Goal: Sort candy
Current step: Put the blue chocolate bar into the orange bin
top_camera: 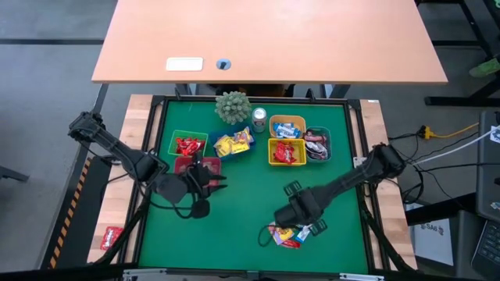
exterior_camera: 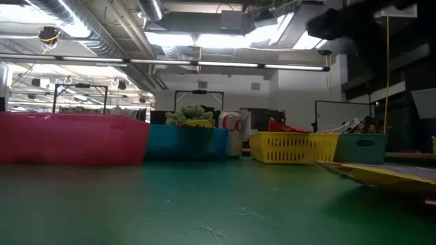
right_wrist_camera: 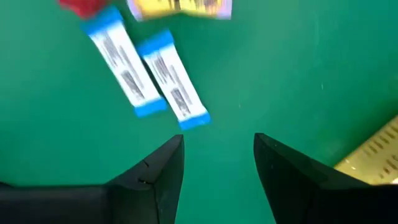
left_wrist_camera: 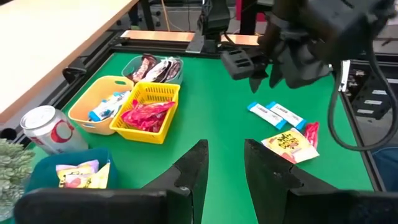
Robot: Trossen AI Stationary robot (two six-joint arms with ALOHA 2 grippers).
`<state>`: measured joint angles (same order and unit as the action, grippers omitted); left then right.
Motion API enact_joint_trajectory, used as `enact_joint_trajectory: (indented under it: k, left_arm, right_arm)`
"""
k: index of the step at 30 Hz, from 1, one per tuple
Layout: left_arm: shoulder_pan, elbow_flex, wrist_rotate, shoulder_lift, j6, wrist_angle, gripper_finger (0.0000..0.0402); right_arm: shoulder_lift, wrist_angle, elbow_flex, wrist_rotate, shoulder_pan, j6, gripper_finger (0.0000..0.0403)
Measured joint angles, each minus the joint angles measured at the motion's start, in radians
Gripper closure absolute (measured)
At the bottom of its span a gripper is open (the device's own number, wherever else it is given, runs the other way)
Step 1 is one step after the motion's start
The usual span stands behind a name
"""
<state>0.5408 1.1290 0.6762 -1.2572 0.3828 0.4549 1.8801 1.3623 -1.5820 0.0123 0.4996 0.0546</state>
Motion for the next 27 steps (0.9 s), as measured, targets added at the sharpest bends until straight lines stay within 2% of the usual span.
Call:
enact_joint_trajectory:
  k: [4,11,17,27]
  left_arm:
    - [0.0,0.0,0.0,0.0,0.0,0.0,0.031]
    - [0.001,0.0,0.0,0.0,0.0,0.0,0.031]
    - [0.001,0.0,0.0,0.0,0.0,0.001,0.031]
    - [0.001,0.0,-0.001,0.0,0.0,0.001,0.031]
  right_arm:
    - [0.0,-0.012,0.091,-0.062,0.033,-0.001,0.0212]
    - [0.0,-0.107,0.221,0.009,0.037,-0.001,0.0212]
    - [0.0,-0.236,0.282,0.063,0.038,-0.003,0.0212]
    - [0.0,-0.355,0.334,0.068,0.038,-0.003,0.0212]
